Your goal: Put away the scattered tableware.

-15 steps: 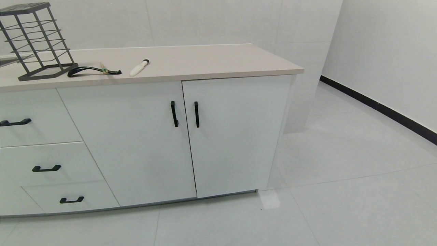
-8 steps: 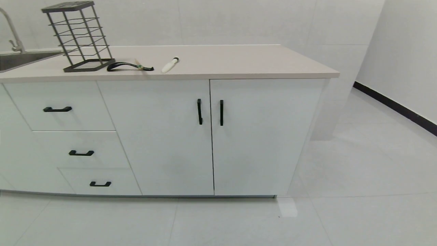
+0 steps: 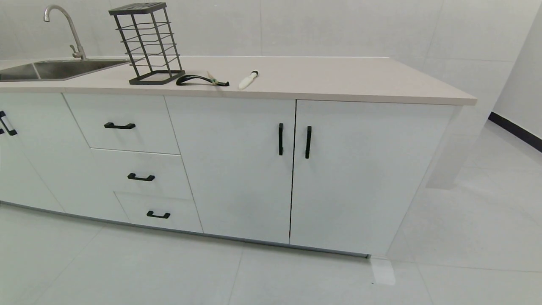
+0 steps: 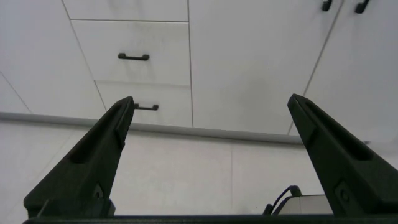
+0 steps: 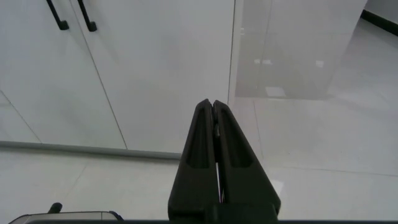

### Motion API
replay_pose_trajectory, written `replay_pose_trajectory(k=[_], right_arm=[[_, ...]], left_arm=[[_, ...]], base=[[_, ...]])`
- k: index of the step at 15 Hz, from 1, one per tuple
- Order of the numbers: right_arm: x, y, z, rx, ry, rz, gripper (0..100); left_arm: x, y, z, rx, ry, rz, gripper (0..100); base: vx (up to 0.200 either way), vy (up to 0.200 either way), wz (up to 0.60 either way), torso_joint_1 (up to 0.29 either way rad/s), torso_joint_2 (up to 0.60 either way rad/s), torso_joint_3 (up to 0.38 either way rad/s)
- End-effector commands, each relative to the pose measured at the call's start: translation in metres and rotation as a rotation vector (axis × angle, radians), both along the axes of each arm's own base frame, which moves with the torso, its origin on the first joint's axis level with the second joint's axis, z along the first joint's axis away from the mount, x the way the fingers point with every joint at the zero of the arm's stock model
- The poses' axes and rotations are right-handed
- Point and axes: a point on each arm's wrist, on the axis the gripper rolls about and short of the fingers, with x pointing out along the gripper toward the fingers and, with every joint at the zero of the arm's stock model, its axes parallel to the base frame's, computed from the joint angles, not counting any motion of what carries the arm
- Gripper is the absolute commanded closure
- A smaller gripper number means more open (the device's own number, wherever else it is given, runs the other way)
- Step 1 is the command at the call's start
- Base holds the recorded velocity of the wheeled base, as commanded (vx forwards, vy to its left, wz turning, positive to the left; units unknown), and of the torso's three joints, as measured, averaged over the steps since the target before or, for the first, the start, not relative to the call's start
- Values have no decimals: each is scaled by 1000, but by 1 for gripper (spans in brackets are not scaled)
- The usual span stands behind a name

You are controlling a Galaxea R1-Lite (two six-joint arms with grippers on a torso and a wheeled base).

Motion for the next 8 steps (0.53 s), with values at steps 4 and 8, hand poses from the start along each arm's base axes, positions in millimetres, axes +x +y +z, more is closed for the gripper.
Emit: replay_pose_trajectory(k=[4, 8], right_arm=[[0, 0, 0, 0, 1, 0, 100], [0, 0, 0, 0, 1, 0, 100]], left_arm=[[0, 0, 0, 0, 0, 1, 0], [0, 0, 0, 1, 0, -1, 0]], base=[[200, 200, 0, 5, 0, 2], [0, 200, 0, 4, 6, 2]])
